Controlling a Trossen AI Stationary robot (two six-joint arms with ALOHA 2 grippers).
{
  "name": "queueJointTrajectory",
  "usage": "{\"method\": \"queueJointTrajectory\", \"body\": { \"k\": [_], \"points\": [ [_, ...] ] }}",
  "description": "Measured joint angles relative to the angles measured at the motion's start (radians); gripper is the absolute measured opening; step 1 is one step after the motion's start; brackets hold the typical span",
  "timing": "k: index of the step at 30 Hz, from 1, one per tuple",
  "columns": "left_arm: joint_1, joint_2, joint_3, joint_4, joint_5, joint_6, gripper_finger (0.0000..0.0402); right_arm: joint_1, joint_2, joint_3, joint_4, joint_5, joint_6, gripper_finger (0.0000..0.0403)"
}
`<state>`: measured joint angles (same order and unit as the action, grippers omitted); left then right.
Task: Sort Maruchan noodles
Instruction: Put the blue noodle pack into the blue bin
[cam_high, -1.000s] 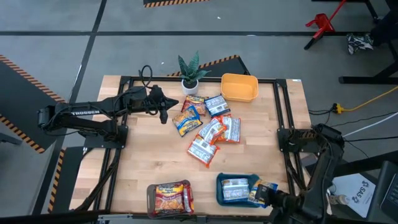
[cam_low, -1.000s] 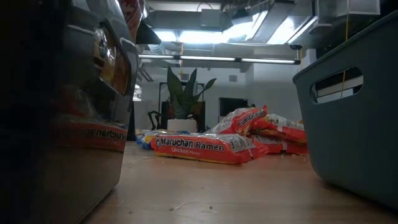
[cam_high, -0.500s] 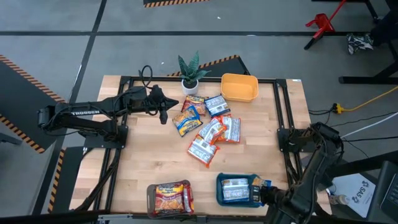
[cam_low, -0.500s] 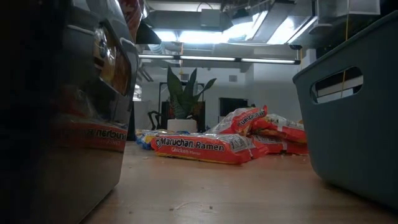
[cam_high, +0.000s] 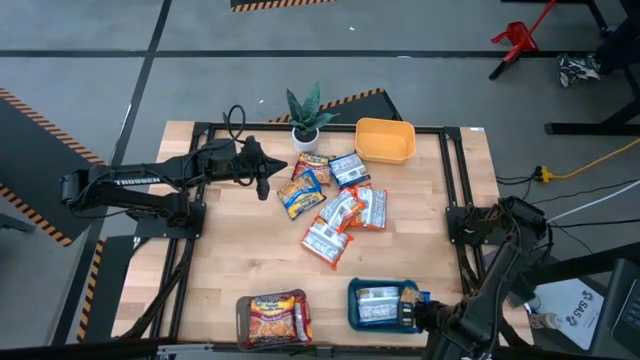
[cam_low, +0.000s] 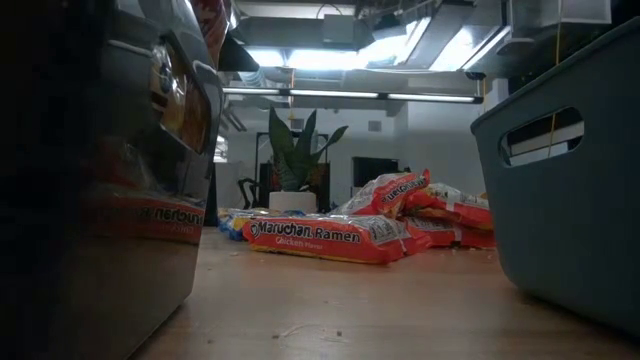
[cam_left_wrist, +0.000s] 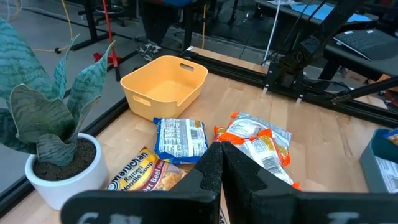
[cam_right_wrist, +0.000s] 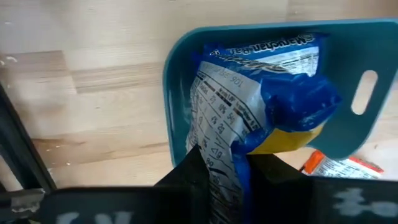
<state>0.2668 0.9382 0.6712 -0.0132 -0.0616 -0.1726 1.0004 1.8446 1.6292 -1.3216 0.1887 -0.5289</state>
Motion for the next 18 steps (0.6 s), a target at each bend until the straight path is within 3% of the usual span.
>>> {"method": "queueJointTrajectory", "body": {
  "k": [6, 18],
  "points": [
    [0.000, 0.000, 0.000, -0.002, 0.000, 0.000, 0.0000, 0.000, 0.000, -0.002, 0.012, -0.070, 0.000, 0.0040],
    [0.000, 0.000, 0.000, -0.002, 0.000, 0.000, 0.0000, 0.000, 0.000, -0.066, 0.093, -0.079, 0.000, 0.0040]
  ]
}}
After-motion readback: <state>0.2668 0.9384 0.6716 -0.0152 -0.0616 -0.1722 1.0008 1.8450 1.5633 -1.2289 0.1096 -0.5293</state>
